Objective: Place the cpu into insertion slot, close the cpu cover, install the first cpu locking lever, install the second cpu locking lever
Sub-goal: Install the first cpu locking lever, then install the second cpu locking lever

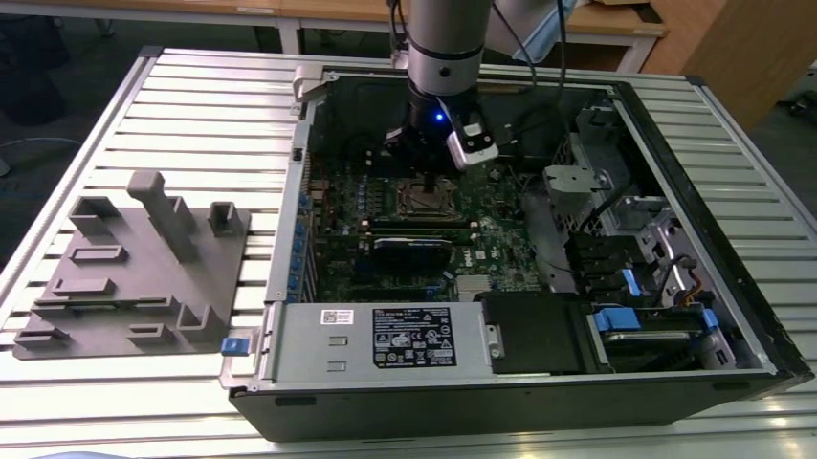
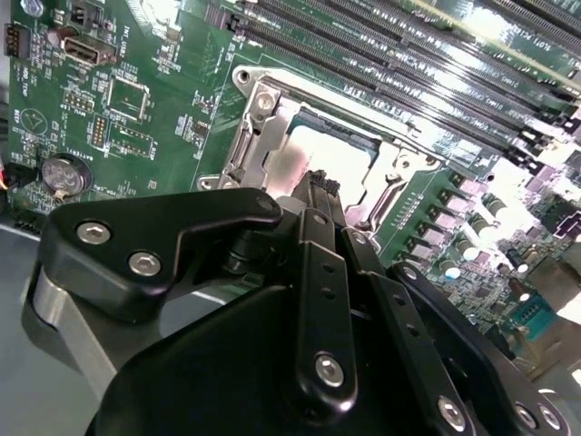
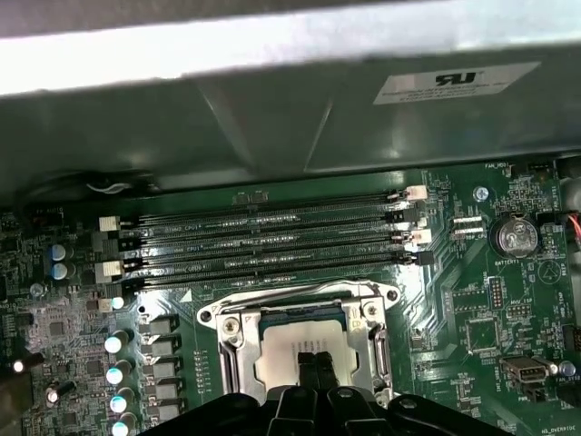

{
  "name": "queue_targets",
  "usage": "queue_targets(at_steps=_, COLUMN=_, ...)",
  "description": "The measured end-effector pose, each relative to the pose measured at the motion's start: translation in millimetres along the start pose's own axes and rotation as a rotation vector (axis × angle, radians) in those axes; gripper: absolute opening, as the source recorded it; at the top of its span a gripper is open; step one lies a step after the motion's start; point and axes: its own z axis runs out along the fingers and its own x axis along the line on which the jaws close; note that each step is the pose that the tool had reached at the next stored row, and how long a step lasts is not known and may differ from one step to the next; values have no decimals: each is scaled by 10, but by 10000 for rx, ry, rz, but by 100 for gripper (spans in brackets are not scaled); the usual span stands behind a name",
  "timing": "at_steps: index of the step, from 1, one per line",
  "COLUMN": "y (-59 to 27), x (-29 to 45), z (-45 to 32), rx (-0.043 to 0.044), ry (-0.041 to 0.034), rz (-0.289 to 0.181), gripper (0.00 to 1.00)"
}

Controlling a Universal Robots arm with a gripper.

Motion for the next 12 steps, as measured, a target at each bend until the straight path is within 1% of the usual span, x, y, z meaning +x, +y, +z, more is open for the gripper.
queue_targets(at_steps=5, y=2, x=-3, z=-58, rx=-32, ry=4, rz=0, gripper=11)
queue_targets(at_steps=12, y=2, x=-3, z=-63, rx=-49, ry=5, rz=2, gripper=11)
